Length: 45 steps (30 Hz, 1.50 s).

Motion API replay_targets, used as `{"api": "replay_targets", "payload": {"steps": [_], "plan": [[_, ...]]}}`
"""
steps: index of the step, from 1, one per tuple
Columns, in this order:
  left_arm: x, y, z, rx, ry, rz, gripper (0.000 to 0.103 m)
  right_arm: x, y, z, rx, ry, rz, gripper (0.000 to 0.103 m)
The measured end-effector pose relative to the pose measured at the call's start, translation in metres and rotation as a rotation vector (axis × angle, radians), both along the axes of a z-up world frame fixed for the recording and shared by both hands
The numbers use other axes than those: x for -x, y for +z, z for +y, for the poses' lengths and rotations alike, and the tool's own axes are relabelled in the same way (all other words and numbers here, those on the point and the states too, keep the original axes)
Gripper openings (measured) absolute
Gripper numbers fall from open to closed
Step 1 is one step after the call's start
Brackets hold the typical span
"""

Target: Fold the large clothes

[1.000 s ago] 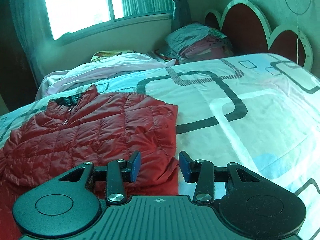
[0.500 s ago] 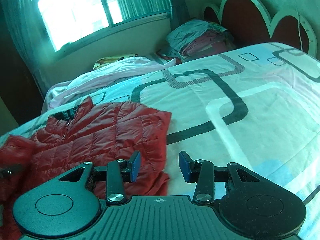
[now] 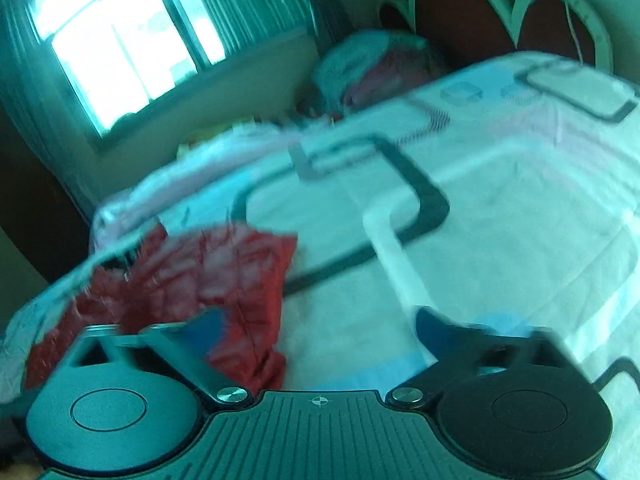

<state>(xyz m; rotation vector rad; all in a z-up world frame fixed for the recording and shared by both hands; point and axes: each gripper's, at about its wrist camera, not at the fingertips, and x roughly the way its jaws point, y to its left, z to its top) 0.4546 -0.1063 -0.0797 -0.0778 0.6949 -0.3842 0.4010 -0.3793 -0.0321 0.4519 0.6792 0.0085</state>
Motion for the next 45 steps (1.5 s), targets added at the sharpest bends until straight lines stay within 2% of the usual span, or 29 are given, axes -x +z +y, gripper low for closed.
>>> {"api": "replay_targets", "payload": {"steps": [2, 5, 6, 7, 8, 12, 15, 17, 18, 19, 24, 26, 28, 30, 33, 34, 35, 36, 37, 39, 40, 41, 43, 44, 45], "plan": [[0.009, 0.008, 0.015, 0.021, 0.024, -0.024, 0.065, -0.002, 0.004, 0.004, -0.013, 0.027, -0.003, 0.102], [0.022, 0.02, 0.061, 0.046, 0.124, -0.067, 0.055, -0.011, 0.005, 0.019, -0.053, 0.074, -0.008, 0.102], [0.027, 0.023, 0.08, 0.035, 0.173, -0.082, 0.052, -0.016, 0.004, 0.027, -0.077, 0.101, -0.002, 0.1], [0.031, 0.024, 0.101, 0.02, 0.225, -0.091, 0.047, -0.023, 0.002, 0.035, -0.099, 0.132, 0.007, 0.09], [0.035, 0.024, 0.123, 0.001, 0.28, -0.092, 0.043, -0.03, -0.001, 0.046, -0.114, 0.163, 0.018, 0.085], [0.041, 0.016, 0.2, -0.053, 0.485, -0.054, 0.038, -0.058, -0.02, 0.091, -0.13, 0.256, 0.074, 0.085], [0.037, 0.007, 0.239, -0.036, 0.545, -0.021, 0.038, -0.072, -0.037, 0.111, -0.155, 0.281, 0.116, 0.083], [0.034, 0.001, 0.251, 0.005, 0.542, 0.001, 0.038, -0.078, -0.044, 0.123, -0.15, 0.308, 0.149, 0.051], [0.031, -0.002, 0.251, 0.009, 0.532, 0.002, 0.038, -0.079, -0.045, 0.126, -0.15, 0.322, 0.153, 0.039], [0.029, -0.004, 0.252, 0.003, 0.518, 0.001, 0.038, -0.078, -0.046, 0.128, -0.142, 0.332, 0.157, 0.019], [0.037, -0.011, 0.242, 0.026, 0.452, -0.017, 0.038, -0.052, -0.028, 0.119, -0.06, 0.291, 0.095, 0.018], [0.035, -0.017, 0.237, 0.014, 0.423, 0.002, 0.038, -0.043, -0.024, 0.115, -0.024, 0.265, 0.083, 0.018], [0.03, -0.027, 0.235, 0.004, 0.412, 0.035, 0.039, -0.044, -0.035, 0.12, 0.03, 0.264, 0.127, 0.018], [0.028, -0.03, 0.236, 0.0, 0.405, 0.047, 0.04, -0.049, -0.05, 0.124, 0.041, 0.264, 0.178, 0.018], [0.029, -0.022, 0.244, 0.001, 0.4, 0.038, 0.041, -0.05, -0.044, 0.126, 0.065, 0.256, 0.184, 0.019], [0.031, -0.018, 0.247, -0.001, 0.404, 0.015, 0.044, -0.048, -0.037, 0.125, 0.088, 0.237, 0.169, 0.033], [0.032, -0.014, 0.251, -0.01, 0.406, -0.007, 0.047, -0.043, -0.029, 0.124, 0.12, 0.206, 0.132, 0.066], [0.03, -0.012, 0.253, -0.023, 0.403, -0.013, 0.047, -0.038, -0.02, 0.123, 0.14, 0.187, 0.076, 0.079], [0.027, -0.013, 0.256, -0.035, 0.393, 0.0, 0.047, -0.038, -0.012, 0.122, 0.141, 0.19, 0.036, 0.081], [0.016, -0.022, 0.258, -0.097, 0.386, 0.059, 0.047, -0.045, -0.005, 0.124, 0.136, 0.186, 0.02, 0.081], [0.012, -0.027, 0.258, -0.127, 0.382, 0.08, 0.048, -0.05, -0.003, 0.126, 0.136, 0.193, 0.01, 0.076], [0.012, -0.026, 0.259, -0.132, 0.387, 0.074, 0.047, -0.057, -0.002, 0.13, 0.146, 0.206, 0.016, 0.059], [0.014, -0.02, 0.261, -0.124, 0.396, 0.054, 0.046, -0.072, -0.012, 0.139, 0.201, 0.22, 0.083, 0.046], [0.017, -0.014, 0.261, -0.121, 0.403, 0.027, 0.048, -0.077, -0.015, 0.139, 0.202, 0.214, 0.1, 0.041], [0.02, -0.008, 0.261, -0.114, 0.401, -0.005, 0.052, -0.078, -0.013, 0.137, 0.176, 0.199, 0.087, 0.041]]}}
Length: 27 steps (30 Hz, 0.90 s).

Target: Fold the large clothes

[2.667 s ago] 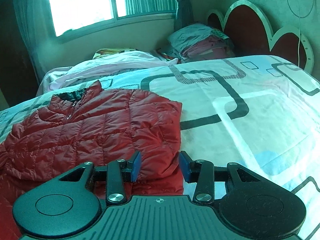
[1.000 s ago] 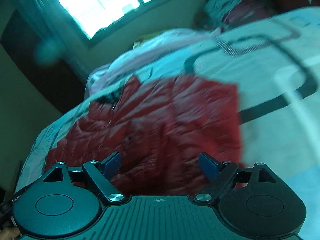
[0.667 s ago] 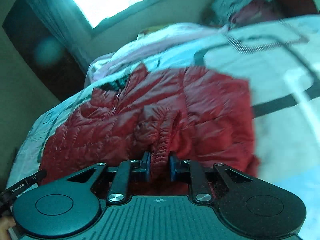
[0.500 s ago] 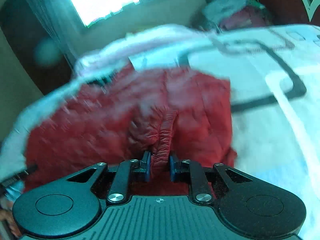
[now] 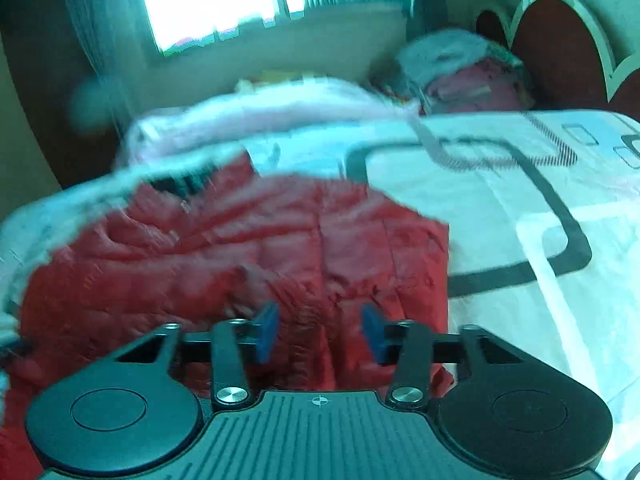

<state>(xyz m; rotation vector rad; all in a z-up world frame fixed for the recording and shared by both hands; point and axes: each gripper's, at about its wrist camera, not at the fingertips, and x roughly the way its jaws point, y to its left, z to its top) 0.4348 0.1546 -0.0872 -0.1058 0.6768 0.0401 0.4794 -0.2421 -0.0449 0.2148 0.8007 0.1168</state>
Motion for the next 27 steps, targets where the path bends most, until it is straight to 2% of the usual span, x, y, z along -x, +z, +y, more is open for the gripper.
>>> {"api": "replay_targets", "payload": {"steps": [2, 4, 7, 9, 11, 12, 14, 16, 19, 20, 21, 22, 23, 25, 27], "plan": [[-0.001, 0.013, -0.002, -0.006, -0.012, -0.067, 0.073, 0.002, 0.009, -0.001, -0.041, -0.012, -0.052, 0.041], [-0.017, 0.019, -0.005, 0.0, -0.036, -0.082, 0.072, -0.005, 0.016, 0.008, -0.038, 0.017, -0.08, 0.041], [-0.056, 0.014, -0.016, -0.023, -0.093, -0.025, 0.065, -0.029, 0.011, 0.037, -0.031, 0.106, -0.052, 0.041], [-0.076, -0.001, -0.02, -0.034, -0.111, 0.02, 0.065, -0.046, -0.004, 0.06, 0.005, 0.179, -0.006, 0.041], [-0.091, -0.021, -0.016, -0.05, -0.105, 0.071, 0.071, -0.058, -0.031, 0.083, 0.116, 0.255, 0.038, 0.041], [-0.093, -0.027, -0.013, -0.042, -0.102, 0.075, 0.071, -0.059, -0.042, 0.091, 0.179, 0.281, 0.022, 0.042], [-0.092, -0.031, -0.011, -0.042, -0.105, 0.075, 0.074, -0.058, -0.051, 0.094, 0.211, 0.287, -0.015, 0.045], [-0.09, -0.03, -0.01, -0.045, -0.106, 0.075, 0.074, -0.061, -0.049, 0.089, 0.191, 0.26, -0.016, 0.046], [-0.077, -0.016, -0.009, -0.073, -0.08, 0.035, 0.071, -0.053, -0.033, 0.08, 0.166, 0.206, -0.032, 0.046], [-0.067, -0.01, -0.009, -0.078, -0.076, 0.01, 0.071, -0.047, -0.026, 0.074, 0.164, 0.186, -0.05, 0.051], [-0.057, -0.003, -0.009, -0.068, -0.08, -0.013, 0.071, -0.038, -0.019, 0.066, 0.164, 0.159, -0.065, 0.062], [-0.047, 0.003, -0.008, -0.06, -0.083, -0.042, 0.071, -0.027, -0.012, 0.057, 0.152, 0.139, -0.083, 0.09], [-0.036, 0.007, -0.009, -0.055, -0.083, -0.065, 0.071, -0.018, -0.008, 0.046, 0.127, 0.124, -0.093, 0.096], [-0.021, 0.009, -0.012, -0.028, -0.099, -0.075, 0.069, -0.005, -0.008, 0.031, 0.074, 0.092, -0.048, 0.095], [-0.015, 0.003, -0.02, -0.039, -0.119, -0.066, 0.068, -0.005, -0.017, 0.025, 0.046, 0.072, 0.011, 0.094]]}}
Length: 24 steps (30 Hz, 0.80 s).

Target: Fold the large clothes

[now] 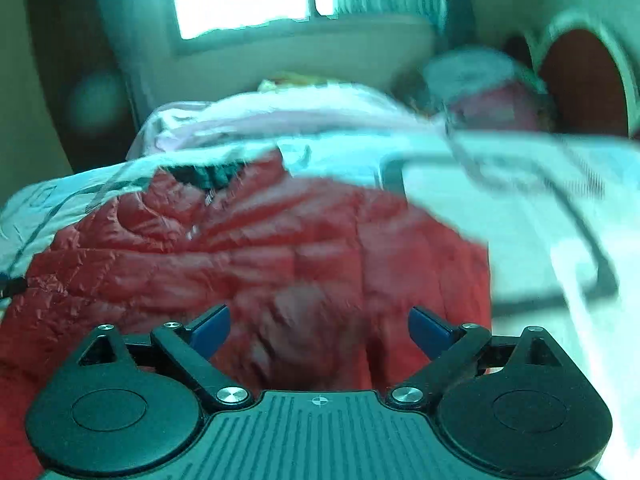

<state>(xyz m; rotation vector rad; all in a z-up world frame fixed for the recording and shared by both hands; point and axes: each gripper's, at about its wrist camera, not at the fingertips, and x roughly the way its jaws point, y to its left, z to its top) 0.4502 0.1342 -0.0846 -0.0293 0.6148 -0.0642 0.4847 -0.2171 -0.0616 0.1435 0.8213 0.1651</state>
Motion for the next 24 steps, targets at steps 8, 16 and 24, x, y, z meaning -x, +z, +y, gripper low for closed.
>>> {"api": "replay_targets", "payload": {"steps": [8, 16, 24], "plan": [[-0.007, -0.023, -0.005, -0.029, 0.03, 0.053, 0.068, -0.005, -0.009, 0.022, 0.07, 0.081, -0.012, 0.041], [0.009, -0.012, -0.009, -0.084, 0.048, 0.029, 0.103, 0.011, -0.005, 0.018, 0.134, 0.078, -0.022, 0.092], [0.08, -0.007, 0.019, -0.07, 0.032, 0.106, 0.095, 0.097, 0.01, -0.046, 0.029, 0.013, 0.028, 0.094]]}}
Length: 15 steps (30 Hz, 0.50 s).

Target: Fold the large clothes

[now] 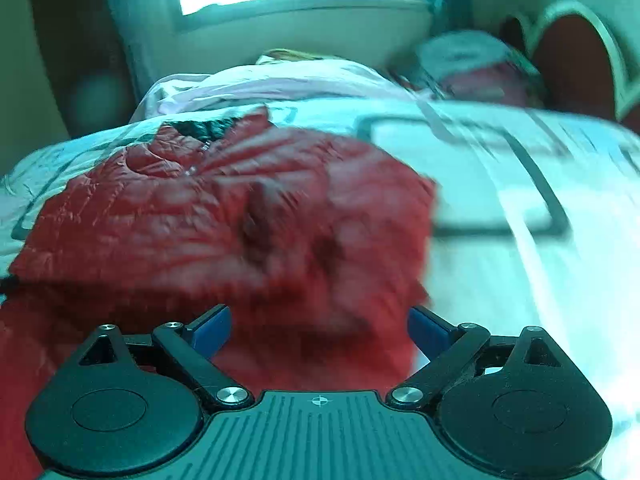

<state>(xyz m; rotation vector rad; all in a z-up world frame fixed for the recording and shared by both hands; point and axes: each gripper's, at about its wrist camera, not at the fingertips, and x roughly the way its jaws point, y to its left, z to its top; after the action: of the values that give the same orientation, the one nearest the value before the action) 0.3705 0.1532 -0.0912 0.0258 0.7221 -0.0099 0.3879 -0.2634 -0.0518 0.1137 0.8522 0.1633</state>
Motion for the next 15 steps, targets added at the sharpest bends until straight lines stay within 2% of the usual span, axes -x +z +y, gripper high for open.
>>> {"api": "replay_targets", "payload": {"steps": [3, 5, 6, 15], "plan": [[0.035, -0.002, 0.013, 0.035, 0.008, 0.043, 0.085, 0.038, 0.002, -0.029, -0.039, -0.051, 0.032, 0.093], [0.056, -0.004, 0.021, 0.06, 0.01, 0.066, 0.076, 0.062, 0.001, -0.045, -0.069, -0.069, 0.064, 0.078], [0.068, -0.005, 0.025, 0.075, 0.014, 0.077, 0.073, 0.073, -0.001, -0.053, -0.086, -0.076, 0.079, 0.077], [0.149, -0.009, 0.033, 0.19, 0.049, 0.165, 0.071, 0.162, -0.02, -0.102, -0.261, -0.087, 0.159, 0.077]]}}
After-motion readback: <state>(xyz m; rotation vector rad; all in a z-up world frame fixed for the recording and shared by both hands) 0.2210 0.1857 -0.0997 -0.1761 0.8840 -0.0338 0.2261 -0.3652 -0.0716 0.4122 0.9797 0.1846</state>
